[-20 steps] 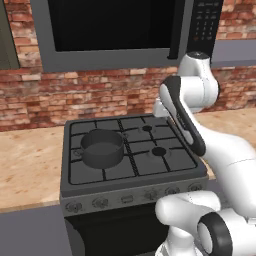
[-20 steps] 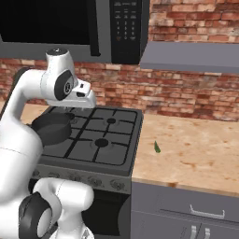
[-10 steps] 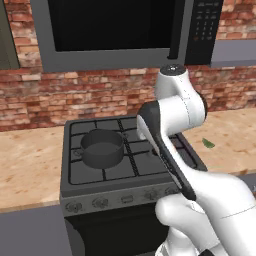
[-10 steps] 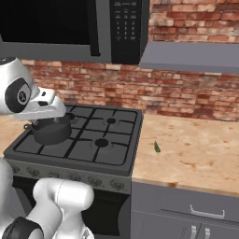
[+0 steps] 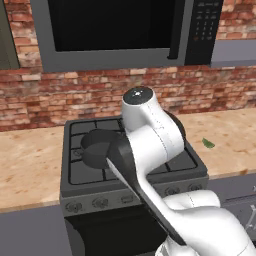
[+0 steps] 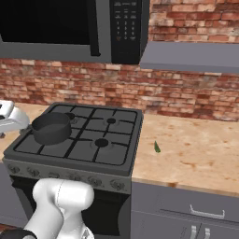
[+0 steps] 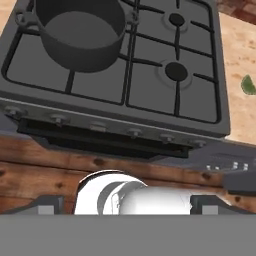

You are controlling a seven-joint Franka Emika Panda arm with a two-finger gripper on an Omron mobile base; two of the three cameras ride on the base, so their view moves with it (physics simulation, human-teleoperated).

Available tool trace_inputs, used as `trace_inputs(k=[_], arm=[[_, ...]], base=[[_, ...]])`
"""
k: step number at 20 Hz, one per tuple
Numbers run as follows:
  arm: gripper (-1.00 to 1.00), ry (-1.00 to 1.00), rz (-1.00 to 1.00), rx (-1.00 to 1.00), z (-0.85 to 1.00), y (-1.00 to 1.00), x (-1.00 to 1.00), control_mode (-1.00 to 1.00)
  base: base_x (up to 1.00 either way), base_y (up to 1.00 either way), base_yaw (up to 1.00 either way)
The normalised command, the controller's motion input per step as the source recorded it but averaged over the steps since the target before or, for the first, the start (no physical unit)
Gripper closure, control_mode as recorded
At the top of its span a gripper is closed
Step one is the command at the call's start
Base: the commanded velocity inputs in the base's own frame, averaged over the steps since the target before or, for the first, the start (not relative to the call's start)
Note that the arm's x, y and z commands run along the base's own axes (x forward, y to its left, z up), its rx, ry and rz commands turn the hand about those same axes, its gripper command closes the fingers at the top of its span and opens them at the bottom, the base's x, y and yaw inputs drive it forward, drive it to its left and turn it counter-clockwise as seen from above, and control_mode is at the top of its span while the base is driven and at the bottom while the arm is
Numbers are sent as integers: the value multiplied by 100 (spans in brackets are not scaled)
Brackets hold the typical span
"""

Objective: Turn on the burner for the pot on the stove. Wait thirty seconds for the pot to heat up. Then add the lemon wedge to the pot.

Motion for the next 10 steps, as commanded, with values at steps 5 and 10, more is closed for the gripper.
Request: trace_inputs(k=[5,10], arm=[[-100,-1,0,0,-19,80,-49,-100],[-100,-6,0,0,-29,83,-46,-100]], base=[[0,0,0],[0,0,0]])
